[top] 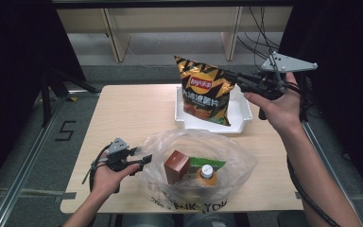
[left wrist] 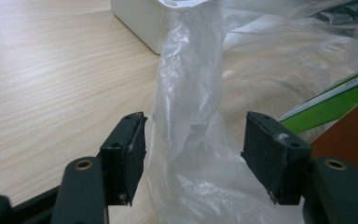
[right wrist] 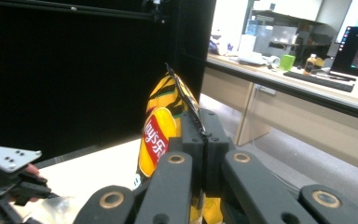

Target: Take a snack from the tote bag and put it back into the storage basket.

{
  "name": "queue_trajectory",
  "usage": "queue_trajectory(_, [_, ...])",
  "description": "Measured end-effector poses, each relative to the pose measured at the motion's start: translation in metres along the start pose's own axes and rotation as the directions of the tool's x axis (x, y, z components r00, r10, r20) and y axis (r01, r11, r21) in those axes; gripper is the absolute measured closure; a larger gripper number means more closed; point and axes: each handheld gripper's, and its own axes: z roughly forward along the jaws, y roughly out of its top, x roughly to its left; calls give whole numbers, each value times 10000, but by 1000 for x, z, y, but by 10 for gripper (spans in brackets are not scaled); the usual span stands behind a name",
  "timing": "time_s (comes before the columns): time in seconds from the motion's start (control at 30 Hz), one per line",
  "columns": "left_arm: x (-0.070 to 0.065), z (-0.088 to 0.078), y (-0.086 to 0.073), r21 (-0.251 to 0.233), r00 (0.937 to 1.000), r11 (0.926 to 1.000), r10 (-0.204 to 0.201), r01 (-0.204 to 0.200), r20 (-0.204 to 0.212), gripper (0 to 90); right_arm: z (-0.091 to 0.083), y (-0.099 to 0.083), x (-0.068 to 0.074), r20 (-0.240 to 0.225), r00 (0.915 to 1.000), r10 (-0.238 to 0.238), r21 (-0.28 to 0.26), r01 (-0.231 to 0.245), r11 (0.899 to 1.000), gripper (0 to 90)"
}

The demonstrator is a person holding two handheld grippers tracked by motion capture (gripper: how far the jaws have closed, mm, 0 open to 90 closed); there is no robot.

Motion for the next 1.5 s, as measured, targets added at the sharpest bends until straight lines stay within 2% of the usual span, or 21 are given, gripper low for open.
queue_trajectory(0.07, [1, 0, 0, 3, 10000, 10000, 92, -92, -7, 385, 2, 0, -2, 11, 10000, 48, -66, -48, 10000, 900])
queue_trajectory(0.1, [1, 0, 0, 6, 10000, 10000, 70, -70, -2, 385, 5, -1, -5, 48, 9997, 239, 23, -239, 9997, 900])
queue_trajectory(0.27, [1, 0, 0, 9, 10000, 10000, 60, -60, 9, 385, 12, -4, -13, 239, 9995, 184, 216, -189, 9996, 900])
queue_trajectory(0.3, [1, 0, -1, -12, 10000, 10000, 79, -79, 12, 385, 16, -6, -17, 268, 9991, 339, 349, -349, 9988, 900])
queue_trajectory(0.37, [1, 0, -1, -46, 10000, 10000, -23, 23, -6, 384, 18, -8, -19, 440, 9987, 238, 310, -252, 9992, 900])
queue_trajectory(0.43, [2, -1, -1, -54, 10000, 10000, 31, -31, -45, 383, 25, -13, -26, 512, 9978, 412, 494, -437, 9978, 900])
queue_trajectory(0.53, [2, -2, -2, -60, 9999, 9999, -131, 130, -102, 382, 30, -17, -31, 618, 9974, 363, 498, -394, 9980, 900])
queue_trajectory(0.63, [4, -2, -3, -116, 9999, 9999, -115, 114, -58, 381, 39, -25, -40, 817, 9953, 515, 663, -570, 9962, 900])
queue_trajectory(0.73, [4, -2, -3, -123, 9998, 9998, -174, 173, -89, 381, 44, -29, -45, 821, 9951, 546, 772, -610, 9951, 900])
queue_trajectory(0.83, [4, -2, -3, -99, 9999, 9999, -81, 80, -91, 381, 50, -34, -52, 1014, 9929, 624, 807, -707, 9942, 900])
queue_trajectory(0.93, [4, -3, -4, -86, 9999, 9999, -84, 83, -111, 381, 56, -39, -58, 998, 9924, 715, 947, -810, 9922, 900])
queue_trajectory(1.17, [3, -2, -5, -30, 9998, 9999, -162, 162, -71, 382, 72, -50, -74, 1317, 9876, 853, 1234, -1017, 9871, 900])
queue_trajectory(1.5, [4, -2, -5, -17, 10000, 10000, -4, 4, -33, 383, 90, -63, -85, 1580, 9812, 1104, 1634, -1363, 9771, 900])
